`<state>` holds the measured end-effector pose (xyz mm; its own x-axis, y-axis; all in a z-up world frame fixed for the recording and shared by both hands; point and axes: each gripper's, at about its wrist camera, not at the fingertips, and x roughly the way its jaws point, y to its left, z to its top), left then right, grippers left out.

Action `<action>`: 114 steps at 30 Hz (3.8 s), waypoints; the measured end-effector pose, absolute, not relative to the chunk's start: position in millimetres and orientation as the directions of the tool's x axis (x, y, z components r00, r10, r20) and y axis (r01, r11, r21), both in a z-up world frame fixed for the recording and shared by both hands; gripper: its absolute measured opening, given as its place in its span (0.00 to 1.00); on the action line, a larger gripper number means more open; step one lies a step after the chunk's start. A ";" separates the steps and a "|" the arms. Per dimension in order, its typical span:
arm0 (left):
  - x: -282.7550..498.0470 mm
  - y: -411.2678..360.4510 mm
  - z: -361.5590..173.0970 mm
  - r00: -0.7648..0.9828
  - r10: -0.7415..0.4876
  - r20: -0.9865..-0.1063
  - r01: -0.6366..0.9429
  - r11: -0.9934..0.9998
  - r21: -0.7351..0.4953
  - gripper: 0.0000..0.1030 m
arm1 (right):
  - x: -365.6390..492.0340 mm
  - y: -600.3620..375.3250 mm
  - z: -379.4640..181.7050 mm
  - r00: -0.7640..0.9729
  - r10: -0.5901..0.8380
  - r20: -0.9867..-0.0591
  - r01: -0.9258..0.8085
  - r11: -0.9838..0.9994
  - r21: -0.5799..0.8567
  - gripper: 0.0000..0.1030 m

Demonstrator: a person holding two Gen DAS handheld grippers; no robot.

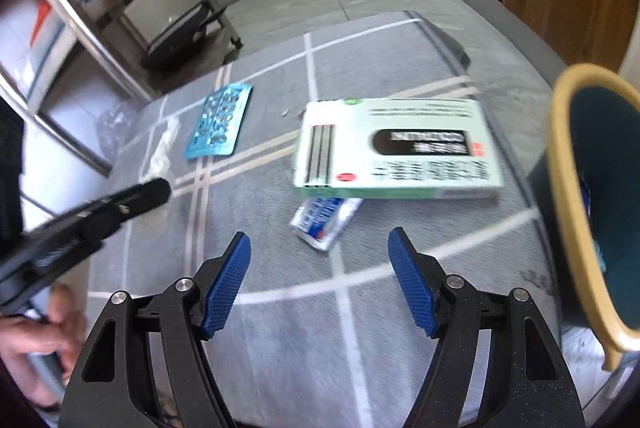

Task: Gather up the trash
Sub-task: 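Lift the tissue with the left gripper while the right gripper grasps the small tube box, then carry the tissue and tube box in both grippers over the teal bin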

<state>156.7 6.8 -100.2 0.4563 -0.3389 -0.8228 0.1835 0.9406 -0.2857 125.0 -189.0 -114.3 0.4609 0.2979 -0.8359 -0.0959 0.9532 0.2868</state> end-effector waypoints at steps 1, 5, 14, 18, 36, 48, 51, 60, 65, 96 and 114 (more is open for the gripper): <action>156.4 8.1 -99.1 0.459 -0.344 -0.819 0.183 0.939 -0.291 0.07 | 126.7 -183.8 -116.0 0.463 0.284 -0.840 -0.101 0.958 0.269 0.70; 155.6 10.4 -96.5 0.465 -0.350 -0.813 0.181 0.937 -0.299 0.07 | 132.8 -164.2 -123.9 0.483 0.195 -0.854 -0.095 0.981 0.170 0.70; 153.7 16.2 -92.4 0.477 -0.350 -0.806 0.163 0.936 -0.311 0.07 | 133.5 -154.8 -136.1 0.520 0.124 -0.845 -0.117 0.990 0.073 0.39; 153.7 18.3 -88.7 0.488 -0.347 -0.801 0.150 0.937 -0.314 0.07 | 127.3 -152.4 -131.5 0.501 0.210 -0.840 -0.179 0.974 0.137 0.28; 150.5 41.1 -60.2 0.563 -0.342 -0.752 0.111 0.934 -0.341 0.07 | 101.8 -139.2 -105.1 0.414 0.410 -0.813 -0.329 0.900 0.287 0.04; 152.4 42.8 -62.4 0.554 -0.353 -0.754 0.114 0.929 -0.351 0.07 | 103.6 -128.4 -118.3 0.401 0.364 -0.841 -0.353 0.908 0.226 0.19; 152.3 44.3 -63.3 0.552 -0.353 -0.755 0.112 0.929 -0.352 0.07 | 103.2 -126.6 -119.5 0.399 0.362 -0.843 -0.351 0.909 0.225 0.22; 152.8 39.8 -66.7 0.541 -0.355 -0.762 0.121 0.930 -0.347 0.07 | 109.7 -120.1 -122.3 0.391 0.392 -0.833 -0.351 0.900 0.259 0.47; 151.7 39.1 -69.1 0.537 -0.350 -0.767 0.123 0.932 -0.340 0.07 | 113.0 -111.7 -131.3 0.388 0.369 -0.845 -0.358 0.905 0.231 0.43; 156.8 -60.6 -28.8 0.529 -0.446 -0.722 0.281 0.895 -0.347 0.07 | 81.4 -262.2 -45.2 0.610 0.326 -0.722 -0.166 0.944 0.286 0.29; 142.8 -195.4 -21.1 0.409 -0.564 -0.718 0.492 0.799 -0.347 0.07 | 43.9 -388.5 -43.6 0.686 0.182 -0.705 0.073 0.946 0.316 0.29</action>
<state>142.8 -195.4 -21.1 0.4087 -0.5636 -0.7179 0.4916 0.7986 -0.3471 43.9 -388.5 -43.6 0.6855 0.1824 -0.7048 0.0728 0.9461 0.3155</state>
